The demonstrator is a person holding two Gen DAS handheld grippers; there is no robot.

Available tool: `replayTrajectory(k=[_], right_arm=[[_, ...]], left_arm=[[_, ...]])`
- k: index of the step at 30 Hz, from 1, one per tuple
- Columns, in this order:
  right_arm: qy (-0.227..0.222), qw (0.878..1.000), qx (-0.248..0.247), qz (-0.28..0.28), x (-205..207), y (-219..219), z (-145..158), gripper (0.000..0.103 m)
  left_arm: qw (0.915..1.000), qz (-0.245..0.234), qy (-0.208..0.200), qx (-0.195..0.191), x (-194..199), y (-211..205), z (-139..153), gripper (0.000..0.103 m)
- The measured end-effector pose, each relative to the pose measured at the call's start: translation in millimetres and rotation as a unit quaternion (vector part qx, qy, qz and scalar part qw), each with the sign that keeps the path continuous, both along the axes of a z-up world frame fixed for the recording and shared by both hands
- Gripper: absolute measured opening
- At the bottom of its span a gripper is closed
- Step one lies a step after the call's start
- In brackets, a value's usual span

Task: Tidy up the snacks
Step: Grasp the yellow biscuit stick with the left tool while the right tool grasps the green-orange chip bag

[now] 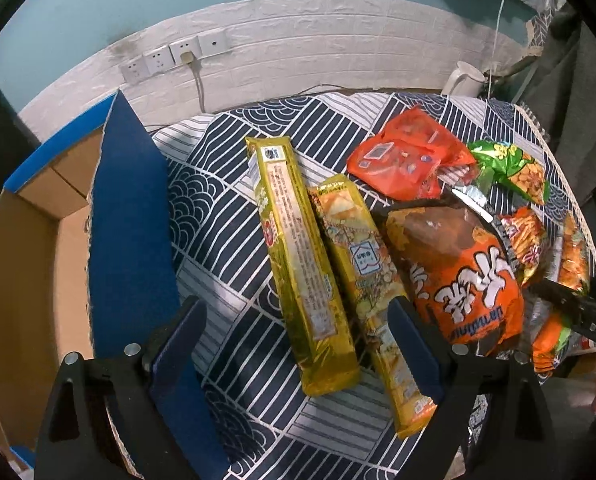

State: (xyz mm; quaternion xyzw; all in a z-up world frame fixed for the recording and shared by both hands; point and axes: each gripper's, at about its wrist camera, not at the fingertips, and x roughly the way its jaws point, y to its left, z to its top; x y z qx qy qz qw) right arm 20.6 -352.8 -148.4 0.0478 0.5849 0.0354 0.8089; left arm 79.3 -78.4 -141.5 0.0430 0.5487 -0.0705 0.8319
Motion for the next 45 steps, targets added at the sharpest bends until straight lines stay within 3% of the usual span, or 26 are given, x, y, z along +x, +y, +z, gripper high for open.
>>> replayTrajectory(k=[6, 11, 16, 22, 30, 39, 42, 45], right_arm=[[-0.039, 0.999, -0.03, 0.017, 4, 1, 26, 0.042], [-0.066, 0.996, -0.043, 0.03, 12, 6, 41, 0.042], [-0.075, 0.996, -0.024, 0.036, 23, 11, 44, 0.042], [-0.07, 0.996, -0.016, 0.047, 29, 15, 42, 0.042], [-0.071, 0.997, -0.004, 0.042, 34, 13, 42, 0.042], [-0.058, 0.997, 0.003, 0.043, 37, 14, 36, 0.043], [-0.058, 0.997, 0.001, 0.044, 37, 15, 36, 0.043], [-0.057, 0.997, -0.007, 0.047, 37, 16, 36, 0.043]], left_arm=[[0.9998, 0.005, -0.002, -0.018, 6, 1, 4, 0.093], [1.0, 0.006, -0.002, -0.003, 19, -2, -5, 0.093], [0.9998, 0.012, 0.017, 0.0, 28, -5, -20, 0.093], [0.9985, 0.026, 0.032, 0.034, 41, -4, -40, 0.092], [0.9984, 0.036, 0.036, 0.024, 45, 12, -47, 0.089], [0.9974, 0.027, 0.031, 0.059, 64, 1, -58, 0.071], [0.9957, 0.021, 0.019, 0.088, 72, -9, -62, 0.07], [0.9953, 0.026, 0.014, 0.092, 74, -7, -62, 0.068]])
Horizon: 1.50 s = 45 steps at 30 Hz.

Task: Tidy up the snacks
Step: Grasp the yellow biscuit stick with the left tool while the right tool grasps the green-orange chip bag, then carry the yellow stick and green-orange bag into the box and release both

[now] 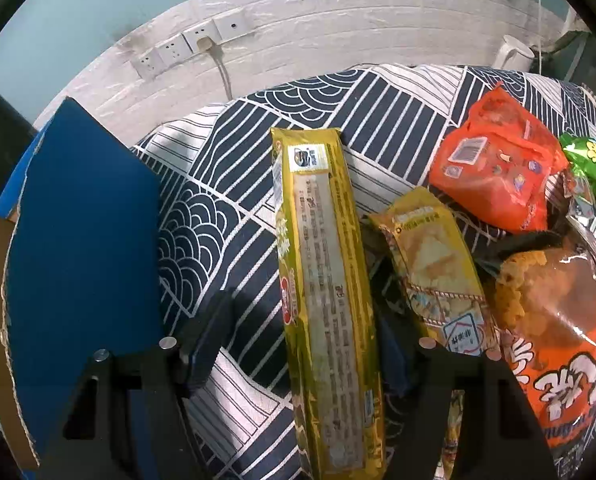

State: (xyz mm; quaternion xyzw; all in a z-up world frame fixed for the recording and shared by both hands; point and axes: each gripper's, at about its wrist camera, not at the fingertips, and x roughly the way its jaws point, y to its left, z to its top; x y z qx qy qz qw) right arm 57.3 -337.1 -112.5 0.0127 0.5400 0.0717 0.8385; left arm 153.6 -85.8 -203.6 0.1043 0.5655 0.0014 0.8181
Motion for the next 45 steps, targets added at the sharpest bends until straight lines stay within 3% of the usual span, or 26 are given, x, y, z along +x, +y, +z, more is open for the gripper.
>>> replayTrajectory(k=[2, 6, 7, 15, 32, 45], right_arm=[[0.001, 1.0, -0.012, 0.002, 1, 1, 0, 0.043], [0.001, 1.0, -0.026, 0.001, 2, -1, -1, 0.043], [0.001, 1.0, -0.027, 0.0, 2, 0, -1, 0.043], [-0.005, 0.999, -0.033, 0.003, 1, 4, 6, 0.043], [-0.052, 0.997, -0.046, 0.037, -10, 33, 49, 0.043], [-0.076, 0.994, -0.026, 0.08, -12, 86, 84, 0.043]], left_arm=[[1.0, 0.004, -0.003, 0.004, -1, 0, 0, 0.062], [0.9997, 0.009, -0.011, 0.019, -3, 5, 7, 0.033], [0.9998, 0.006, -0.013, 0.016, -3, 7, 10, 0.031], [0.9996, 0.002, -0.004, -0.028, -13, 13, 25, 0.031], [0.9954, -0.017, -0.07, -0.063, -74, 40, 110, 0.031], [0.9894, -0.019, -0.112, -0.091, -109, 72, 162, 0.031]])
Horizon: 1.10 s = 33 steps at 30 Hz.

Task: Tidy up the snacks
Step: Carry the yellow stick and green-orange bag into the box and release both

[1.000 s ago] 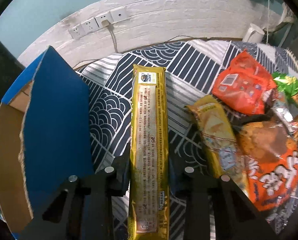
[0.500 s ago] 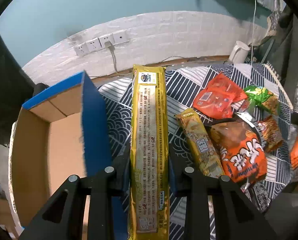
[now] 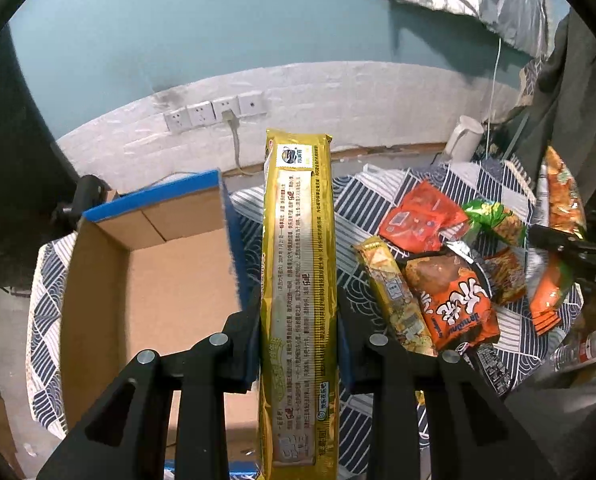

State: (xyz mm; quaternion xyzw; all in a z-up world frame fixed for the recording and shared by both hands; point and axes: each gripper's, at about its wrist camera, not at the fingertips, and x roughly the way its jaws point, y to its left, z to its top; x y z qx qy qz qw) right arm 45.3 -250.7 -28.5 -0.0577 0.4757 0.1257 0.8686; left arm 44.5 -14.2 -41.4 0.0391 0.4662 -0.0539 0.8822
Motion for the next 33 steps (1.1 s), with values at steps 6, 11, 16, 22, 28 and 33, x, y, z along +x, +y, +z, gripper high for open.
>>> replayTrajectory(k=[6, 11, 16, 22, 28, 33], right_arm=[[-0.004, 1.0, -0.001, 0.029, 2, 34, 9, 0.043], [-0.001, 0.998, 0.012, 0.054, 6, 65, 14, 0.043], [-0.002, 0.996, 0.01, 0.086, 10, 107, 19, 0.043], [0.001, 0.992, 0.004, 0.129, 12, 159, 19, 0.043], [0.01, 0.986, 0.008, 0.166, 14, 211, 14, 0.043], [0.026, 0.982, 0.013, 0.185, 20, 244, 2, 0.043]], left_arm=[[0.9997, 0.017, -0.019, -0.003, -9, 30, 12, 0.031], [0.9985, 0.047, -0.025, -0.01, -9, 64, 14, 0.031], [0.9967, 0.076, -0.03, -0.004, -8, 97, 12, 0.031], [0.9943, 0.104, -0.023, -0.011, -9, 131, 4, 0.031], [0.9926, 0.118, -0.022, -0.014, -9, 155, -6, 0.031], [0.992, 0.125, -0.016, -0.015, -8, 171, -21, 0.031]])
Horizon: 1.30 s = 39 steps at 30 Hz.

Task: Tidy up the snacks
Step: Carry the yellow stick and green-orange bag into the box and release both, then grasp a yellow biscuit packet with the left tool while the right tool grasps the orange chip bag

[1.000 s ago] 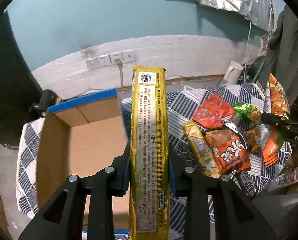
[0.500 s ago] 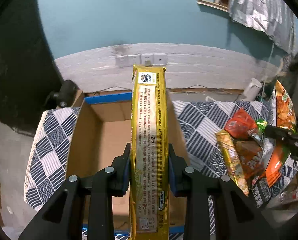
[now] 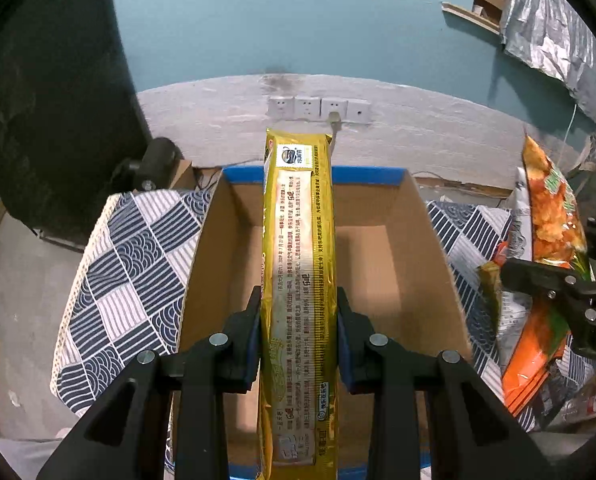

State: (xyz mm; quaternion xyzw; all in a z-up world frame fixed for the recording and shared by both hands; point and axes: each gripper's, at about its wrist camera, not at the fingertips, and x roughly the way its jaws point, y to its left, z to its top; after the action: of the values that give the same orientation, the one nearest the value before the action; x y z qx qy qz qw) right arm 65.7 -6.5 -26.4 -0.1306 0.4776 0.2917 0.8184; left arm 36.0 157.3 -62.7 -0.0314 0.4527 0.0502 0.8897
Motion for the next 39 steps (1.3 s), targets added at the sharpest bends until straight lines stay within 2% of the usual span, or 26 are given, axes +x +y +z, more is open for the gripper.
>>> replayTrajectory(k=[9, 15, 17, 18, 20, 21, 22, 30, 34, 39], right_arm=[[0.03, 0.999, -0.004, 0.012, 10, 39, -21, 0.043], [0.048, 0.999, -0.008, 0.02, 11, 48, -33, 0.043], [0.057, 0.998, -0.007, 0.02, 10, 48, -34, 0.05], [0.058, 0.998, -0.007, 0.018, 10, 47, -33, 0.053], [0.053, 0.998, -0.009, 0.014, 9, 46, -32, 0.068], [0.048, 0.999, -0.01, 0.013, 8, 45, -30, 0.07], [0.044, 0.999, -0.011, 0.011, 8, 43, -29, 0.071], [0.039, 0.999, -0.01, -0.003, 5, 26, -20, 0.071], [0.033, 0.999, -0.01, -0.009, 4, 14, -15, 0.071], [0.029, 0.999, -0.008, -0.021, 0, -9, -11, 0.072]], left_arm=[[0.9997, 0.018, 0.011, -0.01, -1, 29, -18, 0.031], [0.9991, 0.018, 0.024, -0.03, 7, 34, -30, 0.032], [0.999, 0.02, 0.028, -0.029, 8, 34, -32, 0.032], [0.9992, 0.023, 0.022, -0.022, 7, 33, -30, 0.035], [0.9996, 0.022, 0.013, -0.013, 7, 32, -26, 0.045], [0.9997, 0.022, 0.01, -0.01, 7, 31, -25, 0.052], [0.9997, 0.023, 0.005, -0.006, 7, 30, -22, 0.054], [0.9998, 0.016, 0.009, 0.0, 7, 21, -20, 0.055], [0.9999, 0.009, 0.007, 0.0, 7, 13, -17, 0.059], [0.9999, -0.008, 0.005, 0.007, 8, -2, -13, 0.06]])
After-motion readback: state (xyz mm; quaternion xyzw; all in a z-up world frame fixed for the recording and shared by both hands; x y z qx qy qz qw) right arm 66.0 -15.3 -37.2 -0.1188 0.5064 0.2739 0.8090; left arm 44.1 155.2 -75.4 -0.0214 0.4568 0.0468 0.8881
